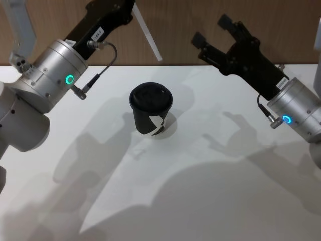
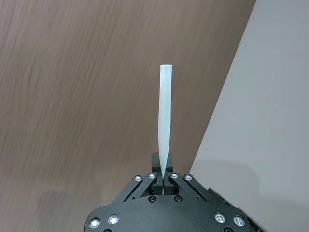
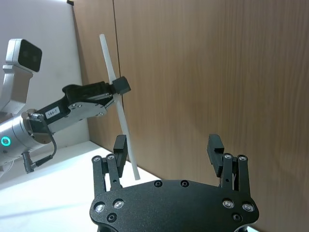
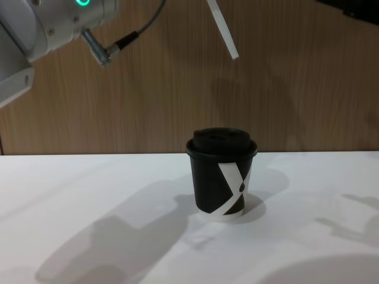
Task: Pick up the straw with one hand, pass it to the other hand, and insert it into the cup.
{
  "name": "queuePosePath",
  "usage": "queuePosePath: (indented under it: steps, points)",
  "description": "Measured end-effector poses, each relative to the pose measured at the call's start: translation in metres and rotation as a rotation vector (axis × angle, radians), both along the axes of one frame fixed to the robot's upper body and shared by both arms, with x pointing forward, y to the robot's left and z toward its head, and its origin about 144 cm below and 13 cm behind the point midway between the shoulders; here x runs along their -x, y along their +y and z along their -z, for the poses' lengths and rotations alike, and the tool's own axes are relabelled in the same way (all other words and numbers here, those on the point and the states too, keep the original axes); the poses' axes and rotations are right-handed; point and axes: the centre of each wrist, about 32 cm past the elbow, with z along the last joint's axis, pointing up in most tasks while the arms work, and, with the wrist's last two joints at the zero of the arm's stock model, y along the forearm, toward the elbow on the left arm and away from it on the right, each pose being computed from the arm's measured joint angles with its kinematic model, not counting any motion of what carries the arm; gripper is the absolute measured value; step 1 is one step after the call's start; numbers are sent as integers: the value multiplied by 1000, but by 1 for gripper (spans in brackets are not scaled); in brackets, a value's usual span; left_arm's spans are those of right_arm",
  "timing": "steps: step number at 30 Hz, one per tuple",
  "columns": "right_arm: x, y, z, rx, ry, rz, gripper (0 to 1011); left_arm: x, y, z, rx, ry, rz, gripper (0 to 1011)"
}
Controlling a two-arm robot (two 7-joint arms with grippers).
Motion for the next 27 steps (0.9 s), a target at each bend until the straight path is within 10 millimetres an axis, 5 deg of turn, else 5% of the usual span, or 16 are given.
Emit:
queuePosePath:
  steps: [27]
  points:
    - [10,-6,2,-12,1,33,1001,-11,-19,20,-204,7,-54,11]
